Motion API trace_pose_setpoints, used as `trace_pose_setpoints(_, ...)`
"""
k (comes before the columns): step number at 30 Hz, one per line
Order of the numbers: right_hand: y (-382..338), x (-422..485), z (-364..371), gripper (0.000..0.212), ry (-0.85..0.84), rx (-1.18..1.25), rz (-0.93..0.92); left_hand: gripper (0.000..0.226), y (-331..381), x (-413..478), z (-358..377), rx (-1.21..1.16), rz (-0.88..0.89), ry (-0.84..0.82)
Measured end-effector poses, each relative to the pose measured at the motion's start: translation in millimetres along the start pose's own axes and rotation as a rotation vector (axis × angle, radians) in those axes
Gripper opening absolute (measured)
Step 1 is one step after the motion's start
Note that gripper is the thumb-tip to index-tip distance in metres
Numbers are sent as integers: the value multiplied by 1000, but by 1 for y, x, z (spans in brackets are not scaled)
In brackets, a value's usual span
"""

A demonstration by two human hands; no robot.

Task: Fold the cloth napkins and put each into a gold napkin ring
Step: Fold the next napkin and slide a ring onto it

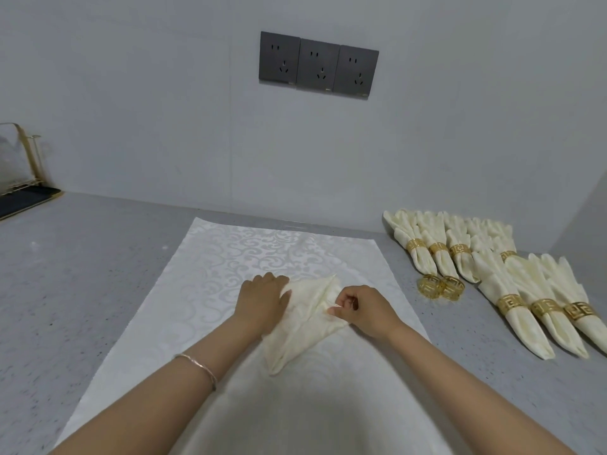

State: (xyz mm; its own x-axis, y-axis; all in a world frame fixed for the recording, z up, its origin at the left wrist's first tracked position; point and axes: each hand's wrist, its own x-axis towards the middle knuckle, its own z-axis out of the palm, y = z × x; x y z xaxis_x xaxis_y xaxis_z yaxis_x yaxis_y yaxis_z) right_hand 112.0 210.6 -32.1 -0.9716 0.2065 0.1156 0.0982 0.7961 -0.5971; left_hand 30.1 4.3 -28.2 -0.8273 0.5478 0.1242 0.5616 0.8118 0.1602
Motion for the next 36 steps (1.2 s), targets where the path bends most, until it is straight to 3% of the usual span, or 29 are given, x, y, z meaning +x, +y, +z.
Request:
trace_pose_setpoints(5,-4,-2,-9,18,63,-140,23,35,10,-9,-21,-21,-82,-14)
trace_pose_setpoints(10,3,-8,-9,42,128,-63,148,66,38,-37,-20,-296,-28,-240)
trace_pose_setpoints(13,9,-14,-1,48,178,-36,177,78,51,-40,-11,-74,29,-151)
trace_pose_setpoints(17,13,-21,10,43,244,-73,101,66,56,-31,0,44,289,-16)
trace_pose_setpoints(19,13,-23,13,40,281,-84,56,60,56,-25,7,22,408,-92)
trace_pose_setpoints(23,11,-27,12,26,344,-40,-33,53,52,-23,22,-8,424,-185)
trace_pose_setpoints(26,8,-37,8,9,304,-37,-94,53,49,-23,29,-28,423,-179)
trace_pose_setpoints(30,19,-70,0,22,176,-132,-177,53,49,-24,29,-55,427,-181)
trace_pose_setpoints(36,47,-134,-18,27,141,-81,-154,54,48,-21,31,-43,428,-191)
